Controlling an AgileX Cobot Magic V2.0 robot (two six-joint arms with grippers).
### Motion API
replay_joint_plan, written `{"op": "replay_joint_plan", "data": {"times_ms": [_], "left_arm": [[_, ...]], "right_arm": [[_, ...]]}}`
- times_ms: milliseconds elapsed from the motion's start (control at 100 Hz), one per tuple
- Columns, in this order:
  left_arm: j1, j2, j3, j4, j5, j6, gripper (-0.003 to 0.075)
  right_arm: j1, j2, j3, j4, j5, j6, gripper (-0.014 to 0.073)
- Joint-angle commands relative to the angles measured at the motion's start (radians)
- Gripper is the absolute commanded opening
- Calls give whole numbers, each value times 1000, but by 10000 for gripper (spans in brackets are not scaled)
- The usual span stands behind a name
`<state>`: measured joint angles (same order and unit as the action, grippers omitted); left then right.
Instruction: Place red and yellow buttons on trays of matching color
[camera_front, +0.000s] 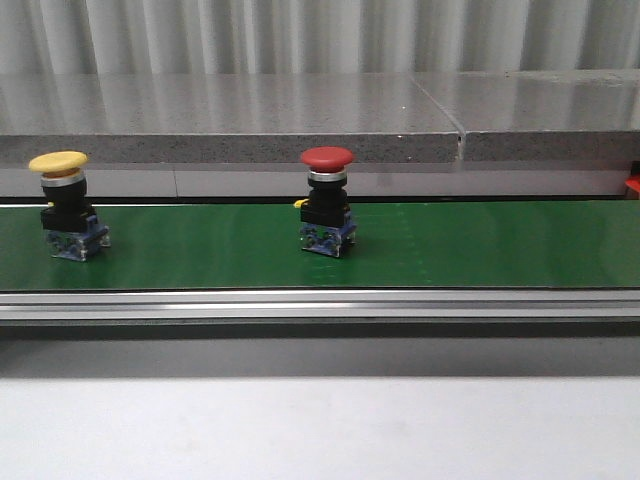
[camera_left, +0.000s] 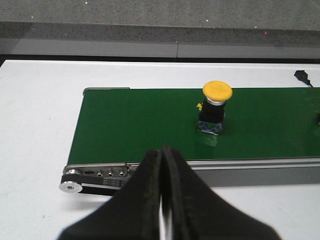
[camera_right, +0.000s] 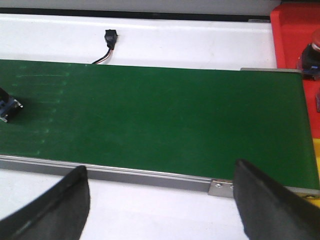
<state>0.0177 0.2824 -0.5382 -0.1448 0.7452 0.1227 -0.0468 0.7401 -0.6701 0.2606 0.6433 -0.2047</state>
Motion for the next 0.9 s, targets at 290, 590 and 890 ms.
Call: {"op": "replay_joint_plan", "data": {"times_ms": [290, 590, 890], "left_arm": [[-6, 8, -27, -21, -72, -3, -21], [-6, 8, -27, -21, -72, -3, -21], [-6, 8, -27, -21, -72, -3, -21]], "right_arm": [[178, 254, -158, 33, -35, -104, 601], [335, 556, -335, 29, -1, -125, 601], [444, 758, -477, 29, 19, -143, 601]]}}
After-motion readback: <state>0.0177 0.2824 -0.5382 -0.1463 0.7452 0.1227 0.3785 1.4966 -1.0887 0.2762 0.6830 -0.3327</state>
